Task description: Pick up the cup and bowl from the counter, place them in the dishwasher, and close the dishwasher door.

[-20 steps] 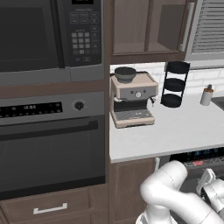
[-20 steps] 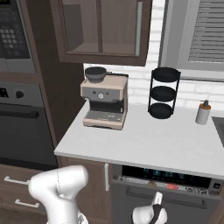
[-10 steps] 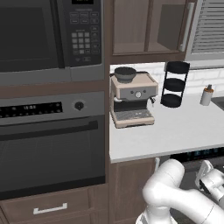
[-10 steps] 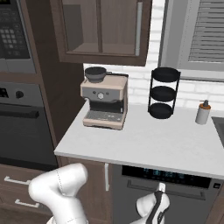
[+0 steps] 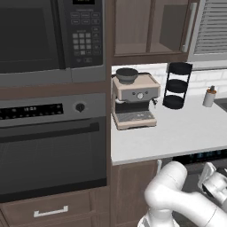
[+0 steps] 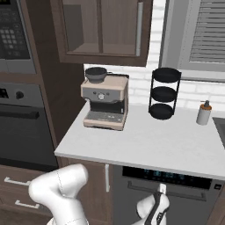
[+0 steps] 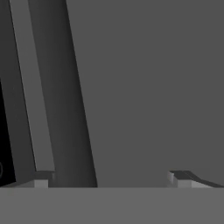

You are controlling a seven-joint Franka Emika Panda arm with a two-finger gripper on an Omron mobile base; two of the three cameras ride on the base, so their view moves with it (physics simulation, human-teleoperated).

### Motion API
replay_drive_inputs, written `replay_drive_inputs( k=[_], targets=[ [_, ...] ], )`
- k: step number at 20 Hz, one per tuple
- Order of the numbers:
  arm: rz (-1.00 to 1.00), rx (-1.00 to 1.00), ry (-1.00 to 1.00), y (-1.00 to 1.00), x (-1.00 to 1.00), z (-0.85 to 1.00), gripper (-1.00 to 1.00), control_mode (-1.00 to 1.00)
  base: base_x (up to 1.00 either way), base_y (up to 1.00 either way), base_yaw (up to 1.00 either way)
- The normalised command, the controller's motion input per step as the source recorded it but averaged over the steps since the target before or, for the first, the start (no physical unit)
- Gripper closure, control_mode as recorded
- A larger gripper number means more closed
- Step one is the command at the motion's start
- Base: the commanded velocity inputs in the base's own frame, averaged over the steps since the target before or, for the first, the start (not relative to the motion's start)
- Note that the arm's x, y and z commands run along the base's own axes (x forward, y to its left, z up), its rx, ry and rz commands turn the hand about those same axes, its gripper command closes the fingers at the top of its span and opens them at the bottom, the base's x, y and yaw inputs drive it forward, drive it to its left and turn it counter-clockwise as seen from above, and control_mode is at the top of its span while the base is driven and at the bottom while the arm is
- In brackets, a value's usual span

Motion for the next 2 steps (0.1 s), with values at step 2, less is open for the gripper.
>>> replay_drive_inputs(
  k=[2],
  targets=[
    [-0.01,0.00,-0.08,0.04,0.53,-0.02,-1.00,-1.00,0.00,0.00,0.00]
  ],
)
